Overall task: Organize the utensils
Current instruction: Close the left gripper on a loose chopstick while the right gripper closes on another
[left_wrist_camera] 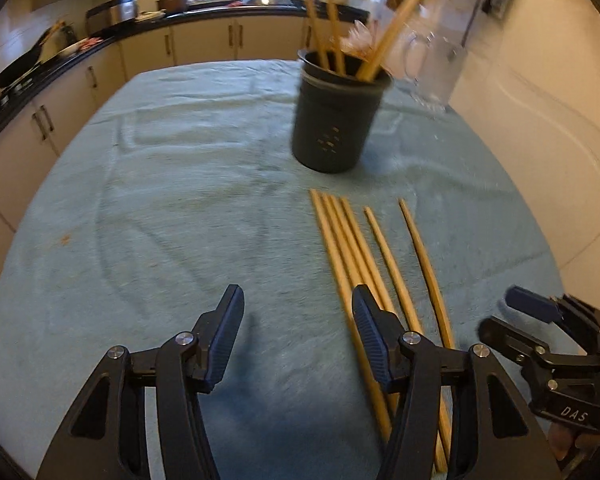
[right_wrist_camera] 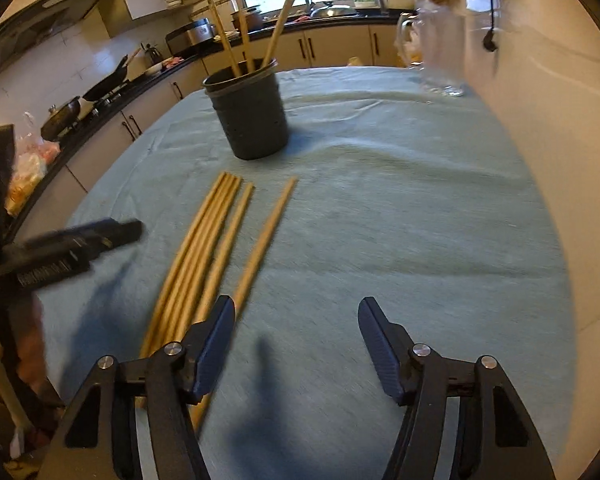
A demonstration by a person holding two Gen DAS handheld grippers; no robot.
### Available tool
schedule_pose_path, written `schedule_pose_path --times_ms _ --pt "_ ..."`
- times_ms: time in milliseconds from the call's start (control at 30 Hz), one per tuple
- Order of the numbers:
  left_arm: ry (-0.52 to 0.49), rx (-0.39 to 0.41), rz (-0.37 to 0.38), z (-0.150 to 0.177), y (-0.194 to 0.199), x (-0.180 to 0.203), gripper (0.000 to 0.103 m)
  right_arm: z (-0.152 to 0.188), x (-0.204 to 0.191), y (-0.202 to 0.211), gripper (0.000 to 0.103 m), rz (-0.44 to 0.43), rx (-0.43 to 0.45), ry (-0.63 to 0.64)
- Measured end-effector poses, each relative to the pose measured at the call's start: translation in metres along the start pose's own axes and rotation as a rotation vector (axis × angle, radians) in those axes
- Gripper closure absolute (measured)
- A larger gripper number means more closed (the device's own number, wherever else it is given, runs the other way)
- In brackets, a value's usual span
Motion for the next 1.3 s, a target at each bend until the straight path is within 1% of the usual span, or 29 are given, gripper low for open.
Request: schedule_pose_path --times_ms 100,133,167,200,267,333,367,500,667,767,833,900,1033,1133,1300 --pt "-0.032 -0.032 0.009 0.0 -0.02 0.009 0.059 -0.007 -0.007 -0.017 0.036 -0.008 -0.007 -0.002" --pt "-0.039 -0.046 0.01 0.001 -0.026 0.011 0.065 -0.009 -0.009 -0.023 0.036 -0.007 -0.012 -0.004" --pt "-0.043 -0.052 0.015 0.001 -0.03 0.013 0.069 -0.01 -0.008 -0.029 0.036 -0.007 -0.017 -0.01" --pt "-0.056 -0.049 0.013 0.001 -0.032 0.015 0.07 -0.011 -0.007 -0.032 0.036 -0.006 -0.019 -0.014" --pt "-0.095 -0.038 -0.022 0.0 -0.035 0.017 0.084 -0.012 -0.006 -0.035 0.037 -0.001 -0.017 -0.017" --pt "-0.096 -0.034 -0.035 -0.002 -0.036 0.015 0.091 -0.015 -0.006 -0.036 0.038 0.007 -0.014 -0.006" --pt "-0.088 -0.036 -0.034 -0.003 -0.036 0.013 0.092 -0.016 -0.007 -0.038 0.04 0.013 -0.015 0.005" --pt "-0.038 -0.064 -0.031 -0.007 -0.036 0.0 0.095 -0.019 -0.012 -0.046 0.045 0.039 -0.02 0.052" --pt "-0.045 -0.073 -0.036 -0.005 -0.034 -0.006 0.095 -0.024 -0.015 -0.053 0.051 0.051 -0.024 0.071" --pt "-0.056 -0.07 -0.041 -0.004 -0.032 -0.004 0.095 -0.027 -0.019 -0.058 0.051 0.056 -0.035 0.082" --pt "-0.052 -0.071 -0.04 -0.004 -0.032 -0.003 0.095 -0.029 -0.023 -0.063 0.052 0.082 -0.048 0.112" --pt "-0.038 -0.079 -0.026 -0.005 -0.031 -0.005 0.095 -0.029 -0.028 -0.066 0.057 0.115 -0.056 0.161" --pt "0.038 -0.123 0.019 -0.004 -0.027 -0.022 0.096 -0.031 -0.025 -0.065 0.086 0.119 -0.098 0.178" --pt "0.066 -0.168 0.046 -0.001 -0.021 -0.033 0.096 -0.031 -0.009 -0.057 0.087 0.128 -0.138 0.17" --pt "0.067 -0.247 0.071 -0.003 -0.021 -0.037 0.096 -0.032 0.022 -0.046 0.087 0.126 -0.184 0.077"
Point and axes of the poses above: each gripper's, at about its wrist camera, not at the fingertips, and y roughly against the way its jaws point, x to its right, z to its underside, the point moved 4 cm from there along -y, roughly the way its jaws point, and after that the axes turned 11 degrees about x, right-handed, at the moved point
